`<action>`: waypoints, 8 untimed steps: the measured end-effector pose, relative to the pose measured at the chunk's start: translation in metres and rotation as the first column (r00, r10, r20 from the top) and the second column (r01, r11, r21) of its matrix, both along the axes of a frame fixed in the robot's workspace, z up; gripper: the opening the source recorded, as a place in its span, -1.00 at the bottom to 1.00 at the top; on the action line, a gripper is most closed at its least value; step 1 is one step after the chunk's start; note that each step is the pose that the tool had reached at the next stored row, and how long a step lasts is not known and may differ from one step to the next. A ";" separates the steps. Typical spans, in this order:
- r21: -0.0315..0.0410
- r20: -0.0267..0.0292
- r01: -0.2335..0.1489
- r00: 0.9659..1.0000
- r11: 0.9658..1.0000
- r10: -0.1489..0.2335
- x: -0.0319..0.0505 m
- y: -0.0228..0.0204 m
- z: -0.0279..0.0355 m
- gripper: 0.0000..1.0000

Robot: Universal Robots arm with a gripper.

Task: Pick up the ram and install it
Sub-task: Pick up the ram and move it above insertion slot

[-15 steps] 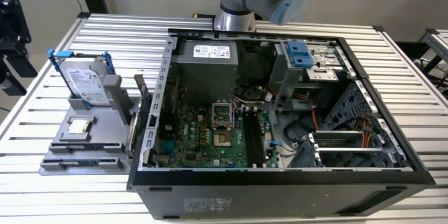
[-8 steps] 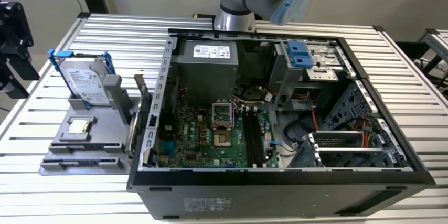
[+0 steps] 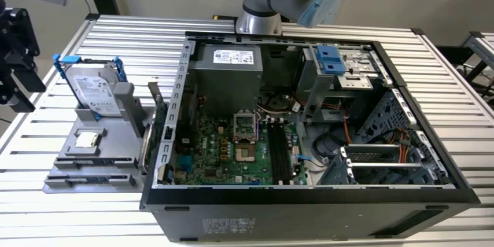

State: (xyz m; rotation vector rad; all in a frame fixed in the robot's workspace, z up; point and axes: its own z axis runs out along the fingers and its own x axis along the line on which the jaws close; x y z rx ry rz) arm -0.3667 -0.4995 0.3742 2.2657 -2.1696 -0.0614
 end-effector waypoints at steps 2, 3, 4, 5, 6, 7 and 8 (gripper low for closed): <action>0.000 0.000 0.000 1.000 1.000 0.000 -0.0001 0.0000 -0.0021 1.00; 0.000 0.000 0.000 1.000 1.000 0.000 -0.0001 0.0000 -0.0030 1.00; 0.000 0.000 0.000 1.000 1.000 0.000 -0.0002 0.0000 -0.0041 1.00; 0.000 0.000 0.000 1.000 1.000 0.000 -0.0002 0.0000 -0.0052 1.00; 0.000 0.000 0.000 1.000 1.000 0.000 -0.0002 0.0000 -0.0061 1.00; 0.000 0.000 0.000 1.000 1.000 0.000 -0.0002 0.0000 -0.0073 1.00; 0.000 0.000 0.000 1.000 1.000 0.000 -0.0003 0.0000 -0.0083 1.00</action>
